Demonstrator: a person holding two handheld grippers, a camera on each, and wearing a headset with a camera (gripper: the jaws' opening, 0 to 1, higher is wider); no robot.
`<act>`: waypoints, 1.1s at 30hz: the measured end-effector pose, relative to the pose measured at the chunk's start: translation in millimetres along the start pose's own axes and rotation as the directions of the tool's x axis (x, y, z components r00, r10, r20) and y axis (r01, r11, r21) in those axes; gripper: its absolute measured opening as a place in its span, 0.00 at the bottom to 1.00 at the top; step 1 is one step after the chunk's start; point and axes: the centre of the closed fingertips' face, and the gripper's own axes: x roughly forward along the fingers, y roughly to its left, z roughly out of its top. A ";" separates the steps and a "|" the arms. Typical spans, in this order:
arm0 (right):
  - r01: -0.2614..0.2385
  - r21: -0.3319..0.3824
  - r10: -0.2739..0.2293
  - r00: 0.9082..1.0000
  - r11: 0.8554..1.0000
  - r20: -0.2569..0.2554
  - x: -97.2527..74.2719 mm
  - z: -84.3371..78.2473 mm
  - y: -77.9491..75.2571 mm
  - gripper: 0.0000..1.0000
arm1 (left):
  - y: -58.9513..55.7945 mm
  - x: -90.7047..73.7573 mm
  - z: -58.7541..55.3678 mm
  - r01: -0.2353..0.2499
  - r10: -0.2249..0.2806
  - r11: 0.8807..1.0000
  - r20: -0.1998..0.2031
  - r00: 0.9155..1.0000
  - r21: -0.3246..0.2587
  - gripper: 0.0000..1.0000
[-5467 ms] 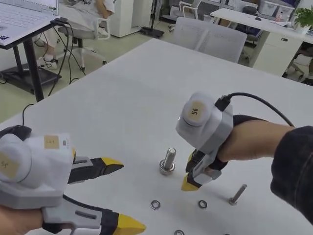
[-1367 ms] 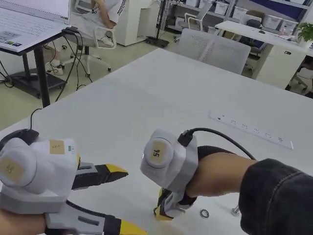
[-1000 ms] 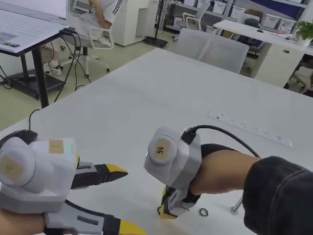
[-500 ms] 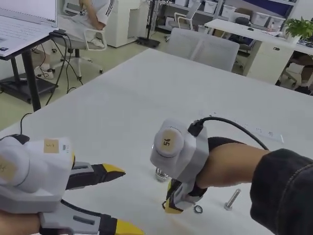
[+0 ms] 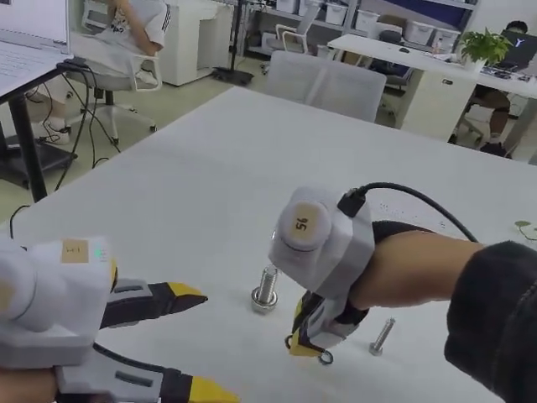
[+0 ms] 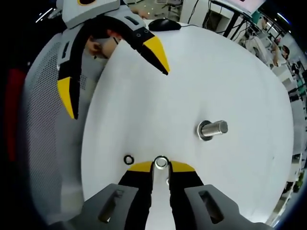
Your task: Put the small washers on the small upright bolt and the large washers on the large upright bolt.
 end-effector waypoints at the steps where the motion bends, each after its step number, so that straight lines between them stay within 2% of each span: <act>1: 0.000 0.008 0.000 1.000 1.000 0.000 -1.8 -1.9 0.2 0.13 | -0.2 0.6 1.4 0.004 -0.004 1.000 0.001 1.000 0.003 0.72; 6: 0.016 0.026 -0.016 1.000 1.000 0.001 -10.8 -7.3 -3.4 0.13 | -0.1 2.5 7.6 0.017 -0.017 1.000 0.015 1.000 0.004 0.72; 20: 0.041 0.073 -0.041 0.999 0.996 0.003 -32.7 -22.2 -12.4 0.13 | -1.7 13.2 20.6 0.073 -0.073 0.997 0.005 0.997 0.030 0.72; 24: 0.044 0.087 -0.045 0.999 0.995 0.005 -38.8 -27.9 -13.0 0.13 | -3.1 17.7 21.5 0.092 -0.092 0.995 -0.007 0.996 0.040 0.73; 33: 0.064 0.115 -0.063 0.998 0.991 -0.011 -49.3 -46.4 -15.1 0.13 | -2.6 23.3 24.7 0.113 -0.113 0.993 -0.006 0.994 0.046 0.73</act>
